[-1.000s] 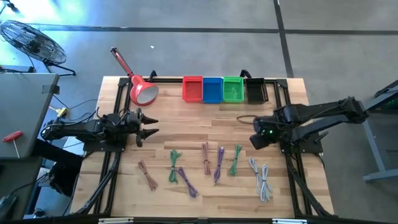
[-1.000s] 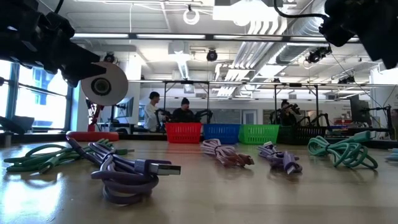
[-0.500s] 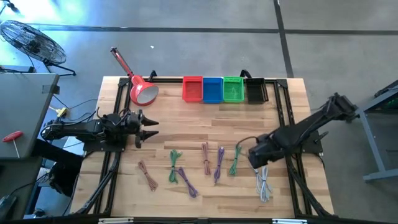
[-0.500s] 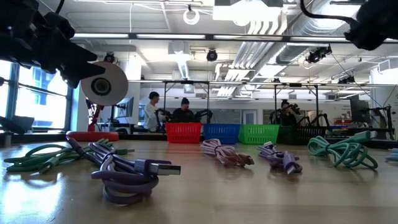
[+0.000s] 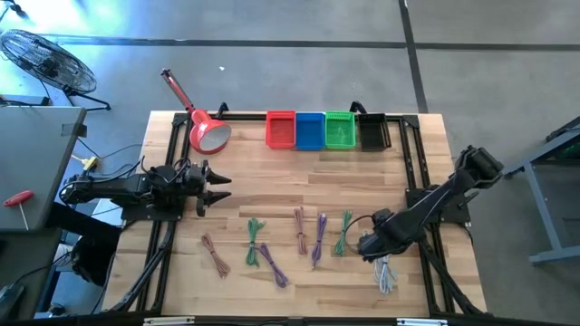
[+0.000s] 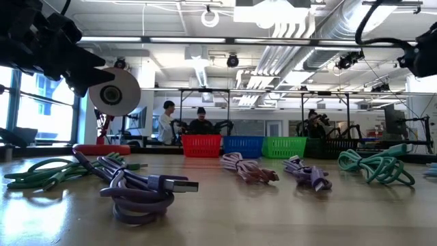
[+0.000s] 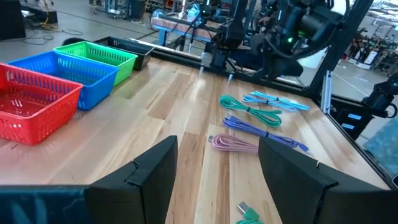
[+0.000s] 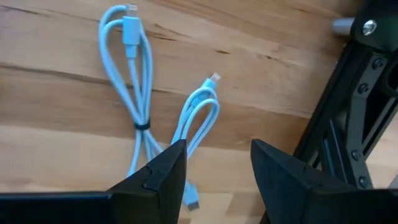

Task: Pick & Place USB Port
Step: Put the right blue charger cable into the blue bin

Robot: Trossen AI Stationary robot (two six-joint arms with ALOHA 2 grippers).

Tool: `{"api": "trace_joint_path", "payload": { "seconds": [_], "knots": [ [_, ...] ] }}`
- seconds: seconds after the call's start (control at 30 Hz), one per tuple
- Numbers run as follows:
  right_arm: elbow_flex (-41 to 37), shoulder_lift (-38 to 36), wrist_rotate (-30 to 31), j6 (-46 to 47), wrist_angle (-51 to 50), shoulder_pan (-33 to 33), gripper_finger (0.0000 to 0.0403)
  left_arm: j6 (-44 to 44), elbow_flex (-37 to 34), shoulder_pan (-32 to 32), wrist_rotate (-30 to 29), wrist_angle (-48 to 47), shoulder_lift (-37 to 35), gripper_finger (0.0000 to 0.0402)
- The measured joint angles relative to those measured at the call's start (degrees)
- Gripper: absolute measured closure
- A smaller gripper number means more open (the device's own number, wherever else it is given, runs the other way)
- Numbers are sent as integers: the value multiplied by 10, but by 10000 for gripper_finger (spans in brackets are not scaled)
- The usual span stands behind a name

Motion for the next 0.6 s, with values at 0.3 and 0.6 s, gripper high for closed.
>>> {"api": "trace_joint_path", "payload": {
  "seconds": [0.3, 0.6],
  "knots": [
    [0, 27, 9, -1, -2, 0, 231, 0, 0, 0, 1, 0, 0, 179],
    [0, 40, 16, 10, 7, 2, 231, 0, 0, 0, 12, -3, 0, 179]
  ]
}}
